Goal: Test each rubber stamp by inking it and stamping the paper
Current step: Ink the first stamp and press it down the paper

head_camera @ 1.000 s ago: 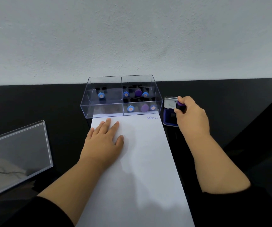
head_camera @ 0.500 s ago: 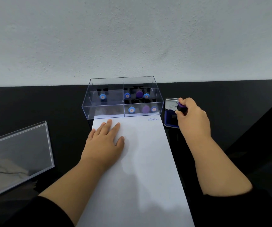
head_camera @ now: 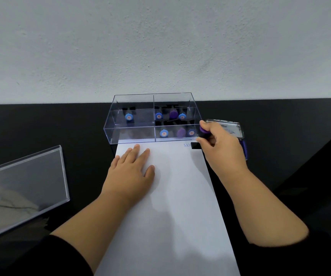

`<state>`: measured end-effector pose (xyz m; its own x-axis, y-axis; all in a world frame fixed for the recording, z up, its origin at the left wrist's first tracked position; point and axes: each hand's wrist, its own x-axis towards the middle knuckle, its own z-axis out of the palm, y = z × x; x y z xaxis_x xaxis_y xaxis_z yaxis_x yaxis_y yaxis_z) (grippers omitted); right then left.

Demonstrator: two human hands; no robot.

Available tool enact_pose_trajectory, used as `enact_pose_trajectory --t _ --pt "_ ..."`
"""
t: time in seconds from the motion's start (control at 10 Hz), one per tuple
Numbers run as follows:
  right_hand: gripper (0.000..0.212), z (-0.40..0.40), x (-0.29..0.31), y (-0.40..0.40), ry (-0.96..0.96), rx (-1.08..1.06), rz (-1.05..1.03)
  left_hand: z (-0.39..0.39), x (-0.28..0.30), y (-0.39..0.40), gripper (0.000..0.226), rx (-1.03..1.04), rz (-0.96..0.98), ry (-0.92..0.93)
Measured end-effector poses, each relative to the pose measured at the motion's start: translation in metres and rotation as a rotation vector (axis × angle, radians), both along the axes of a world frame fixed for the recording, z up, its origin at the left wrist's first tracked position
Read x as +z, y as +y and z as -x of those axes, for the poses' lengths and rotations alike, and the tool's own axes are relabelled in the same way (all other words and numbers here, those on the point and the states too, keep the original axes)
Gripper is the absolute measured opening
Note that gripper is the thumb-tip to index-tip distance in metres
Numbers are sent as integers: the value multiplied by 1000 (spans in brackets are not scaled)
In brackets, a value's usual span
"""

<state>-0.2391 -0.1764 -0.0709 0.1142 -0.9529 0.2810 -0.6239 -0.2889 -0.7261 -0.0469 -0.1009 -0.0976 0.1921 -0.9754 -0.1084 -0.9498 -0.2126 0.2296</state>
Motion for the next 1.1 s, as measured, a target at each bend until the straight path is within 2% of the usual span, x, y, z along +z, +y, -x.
enact_pose_trajectory --t 0.7,0.8,1.0,1.1 --pt "35 -11 -9 -3 162 73 -2 -1 -1 0 54 -4 14 15" --pt "37 -10 -8 -2 107 73 15 -1 -1 1 54 -4 11 15" --pt "33 8 3 -5 -168 -53 7 -1 -1 0 54 -5 10 7" --pt "30 16 6 -6 -200 -86 6 -1 -1 0 55 -5 1 -1"
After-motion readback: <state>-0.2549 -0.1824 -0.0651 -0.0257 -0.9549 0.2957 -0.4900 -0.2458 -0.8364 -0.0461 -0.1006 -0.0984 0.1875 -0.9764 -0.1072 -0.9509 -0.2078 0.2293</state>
